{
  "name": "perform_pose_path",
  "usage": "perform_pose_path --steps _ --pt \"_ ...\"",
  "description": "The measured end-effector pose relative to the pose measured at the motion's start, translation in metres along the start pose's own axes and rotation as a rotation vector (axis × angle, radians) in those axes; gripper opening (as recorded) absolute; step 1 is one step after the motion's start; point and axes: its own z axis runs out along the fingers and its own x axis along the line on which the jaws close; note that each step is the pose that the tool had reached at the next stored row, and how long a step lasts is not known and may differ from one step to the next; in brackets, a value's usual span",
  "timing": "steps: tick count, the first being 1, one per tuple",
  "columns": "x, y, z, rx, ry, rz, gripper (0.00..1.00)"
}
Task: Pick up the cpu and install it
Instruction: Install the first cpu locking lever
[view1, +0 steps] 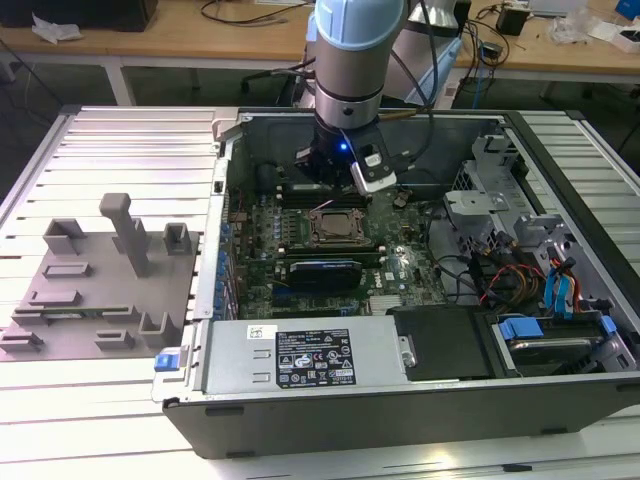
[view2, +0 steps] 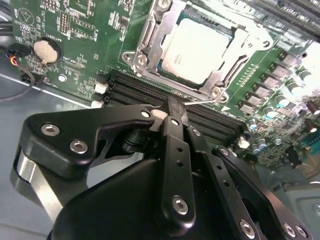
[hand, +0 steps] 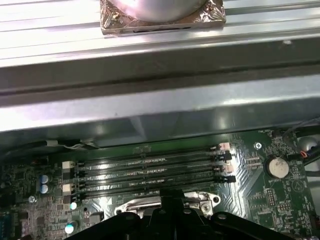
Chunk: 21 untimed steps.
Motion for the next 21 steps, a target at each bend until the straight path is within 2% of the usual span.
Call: perform_pose_path --steps 2,5,8,9,10,11,12,14,17,19,21 --pt "0.0005 0.0031 0.0016 0.0001 0.0000 0.000 0.11" --pt "0.0006 0.0038 0.0038 0.0001 -0.0001 0.000 0.11" --pt "0.0008 0.0030 0.0088 0.0005 -0.0075 -0.002 0.11" --pt "0.0008 0.0027 0.0101 0.0008 -0.0134 -0.003 0.11" --pt "0.0041 0.0015 0.0134 0.0073 -0.0456 -0.010 0.11" --pt "0.0068 0.0007 0.0156 0.0122 -0.0581 -0.013 0.11" --pt "0.0076 0.0005 0.0163 0.0128 -0.0649 -0.015 0.11" --pt "0.0080 0.0004 0.0166 0.0124 -0.0662 -0.015 0.11" --pt "0.0104 0.0018 0.0179 0.0115 -0.0738 -0.016 0.11" --pt "0.0113 0.0054 0.0192 0.0112 -0.0754 -0.017 0.11" --pt "0.0118 0.0052 0.0199 0.0147 -0.0831 -0.019 0.11"
